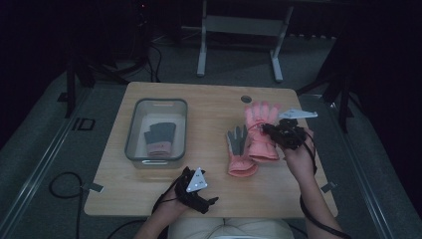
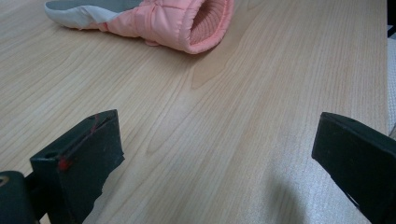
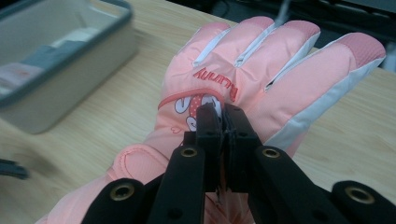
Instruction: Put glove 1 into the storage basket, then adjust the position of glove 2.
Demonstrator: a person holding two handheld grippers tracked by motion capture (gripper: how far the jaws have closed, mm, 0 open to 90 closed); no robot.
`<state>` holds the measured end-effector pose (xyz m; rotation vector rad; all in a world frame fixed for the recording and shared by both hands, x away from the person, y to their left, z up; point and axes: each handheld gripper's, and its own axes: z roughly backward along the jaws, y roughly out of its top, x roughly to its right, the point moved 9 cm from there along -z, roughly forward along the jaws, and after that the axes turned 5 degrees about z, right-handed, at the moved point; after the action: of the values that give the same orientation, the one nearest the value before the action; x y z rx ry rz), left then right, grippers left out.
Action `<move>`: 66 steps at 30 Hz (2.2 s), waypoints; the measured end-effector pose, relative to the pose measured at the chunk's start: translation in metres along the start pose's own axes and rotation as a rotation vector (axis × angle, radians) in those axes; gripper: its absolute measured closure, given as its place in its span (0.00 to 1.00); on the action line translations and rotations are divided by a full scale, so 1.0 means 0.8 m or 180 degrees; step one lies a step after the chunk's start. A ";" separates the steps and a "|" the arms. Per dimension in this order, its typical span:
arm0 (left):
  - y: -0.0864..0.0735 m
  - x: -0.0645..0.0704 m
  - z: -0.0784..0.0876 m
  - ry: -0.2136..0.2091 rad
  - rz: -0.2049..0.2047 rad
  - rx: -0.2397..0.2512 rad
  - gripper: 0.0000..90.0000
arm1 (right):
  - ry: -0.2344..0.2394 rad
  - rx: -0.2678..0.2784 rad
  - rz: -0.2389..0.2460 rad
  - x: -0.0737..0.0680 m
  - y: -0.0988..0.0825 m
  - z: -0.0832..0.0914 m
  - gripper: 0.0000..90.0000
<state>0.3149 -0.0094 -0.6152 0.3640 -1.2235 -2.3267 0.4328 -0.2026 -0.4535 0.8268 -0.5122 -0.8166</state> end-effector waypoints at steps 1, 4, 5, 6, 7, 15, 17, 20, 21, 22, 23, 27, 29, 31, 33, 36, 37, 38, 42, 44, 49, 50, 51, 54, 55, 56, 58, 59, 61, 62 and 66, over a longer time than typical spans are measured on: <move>0.000 0.000 0.000 0.0000 0.0002 0.0007 0.02 | 0.0033 0.0014 0.0016 -0.007 0.004 -0.001 0.96; 0.000 -0.001 -0.001 0.0016 -0.0010 0.0002 0.02 | 0.0157 0.0017 0.0112 -0.028 0.009 -0.008 0.96; 0.000 -0.001 -0.001 0.0015 -0.0005 0.0007 0.02 | 0.0183 -0.0003 0.0154 -0.033 0.009 -0.011 0.96; 0.000 -0.001 0.000 0.0011 -0.0002 0.0011 0.02 | 0.0189 -0.0029 0.0168 -0.038 0.007 -0.016 0.96; 0.001 -0.001 0.000 0.0009 0.0002 0.0019 0.02 | 0.0189 -0.0074 0.0199 -0.040 0.003 -0.023 0.96; 0.001 0.000 0.001 -0.0005 0.0010 0.0024 0.02 | 0.0205 -0.0315 0.0071 -0.039 -0.032 -0.065 0.96; 0.001 0.001 0.001 -0.0003 0.0011 0.0027 0.02 | 0.0182 -0.0376 0.0069 -0.038 -0.039 -0.074 0.96; 0.001 0.001 0.001 -0.0004 0.0005 0.0029 0.02 | 0.0150 -0.0501 0.0030 -0.035 -0.054 -0.092 0.96; 0.001 0.001 0.001 -0.0010 0.0008 0.0031 0.02 | 0.0137 -0.0533 0.0029 -0.034 -0.058 -0.097 0.96; 0.001 0.001 0.001 -0.0009 0.0009 0.0028 0.02 | 0.0135 -0.0556 0.0025 -0.034 -0.062 -0.100 0.96; 0.001 0.001 0.001 -0.0005 0.0007 0.0027 0.02 | 0.0132 -0.0565 0.0025 -0.033 -0.064 -0.103 0.96; 0.001 0.001 0.001 -0.0015 0.0017 0.0039 0.02 | 0.0211 -0.0622 0.0020 -0.036 -0.073 -0.110 0.96; 0.001 0.000 0.001 -0.0018 0.0021 0.0034 0.02 | 0.0318 -0.0630 0.0077 -0.042 -0.076 -0.109 0.96; 0.002 0.000 0.002 -0.0023 0.0036 0.0043 0.02 | 0.0402 -0.0630 0.0086 -0.045 -0.077 -0.107 0.96; 0.002 -0.001 0.002 -0.0006 0.0049 0.0042 0.02 | 0.0436 -0.0611 0.0069 -0.044 -0.078 -0.104 0.95; 0.002 -0.002 0.002 0.0018 0.0068 0.0054 0.02 | 0.0465 -0.0574 0.0007 -0.042 -0.076 -0.102 0.90; 0.003 -0.002 0.002 0.0028 0.0070 0.0056 0.02 | 0.0468 -0.0550 -0.0003 -0.042 -0.074 -0.101 0.88; 0.003 -0.003 0.003 0.0042 0.0070 0.0051 0.02 | 0.0465 -0.0541 0.0005 -0.042 -0.072 -0.100 0.87; 0.008 -0.002 0.004 0.0061 0.0142 -0.0032 0.02 | 0.0474 -0.0398 0.0052 -0.044 -0.057 -0.089 0.77; 0.011 -0.002 0.006 0.0103 0.0157 -0.0075 0.02 | 0.0472 -0.0333 0.0080 -0.044 -0.050 -0.081 0.72; 0.033 -0.004 0.018 0.0146 0.0301 0.0130 0.02 | 0.0482 -0.0169 0.0173 -0.041 -0.034 -0.060 0.67; 0.039 -0.006 0.021 0.0172 0.0311 0.0180 0.02 | 0.0477 -0.0150 0.0190 -0.039 -0.033 -0.058 0.66; 0.045 -0.008 0.023 0.0217 0.0302 0.0212 0.02 | 0.0479 -0.0129 0.0201 -0.037 -0.032 -0.054 0.66; 0.066 -0.017 0.029 0.0287 0.0333 0.0289 0.02 | 0.0488 -0.0098 0.0217 -0.033 -0.031 -0.050 0.65; 0.074 -0.019 0.031 0.0282 0.0344 0.0315 0.03 | 0.0424 -0.0094 0.0233 -0.024 -0.031 -0.046 0.65; 0.083 -0.022 0.032 0.0291 0.0367 0.0353 0.04 | 0.0408 -0.0085 0.0212 -0.021 -0.030 -0.045 0.65; 0.102 -0.028 0.032 0.0287 0.0382 0.0443 0.04 | 0.0363 -0.0084 0.0217 -0.016 -0.029 -0.045 0.65; 0.111 -0.032 0.031 0.0287 0.0398 0.0474 0.04 | 0.0348 -0.0083 0.0190 -0.014 -0.029 -0.046 0.65; 0.128 -0.041 0.026 0.0210 0.0496 0.0483 0.04 | 0.0306 -0.0096 0.0158 -0.010 -0.028 -0.049 0.64; 0.136 -0.047 0.023 0.0201 0.0537 0.0466 0.04 | 0.0287 -0.0090 0.0141 -0.009 -0.027 -0.051 0.64; 0.161 -0.073 0.005 0.0152 0.0715 0.0432 0.06 | 0.0216 -0.0121 0.0103 -0.009 -0.027 -0.062 0.62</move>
<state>0.4003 -0.0380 -0.5058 0.3088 -1.3303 -2.0410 0.4532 -0.1838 -0.5010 0.8068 -0.4476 -0.7639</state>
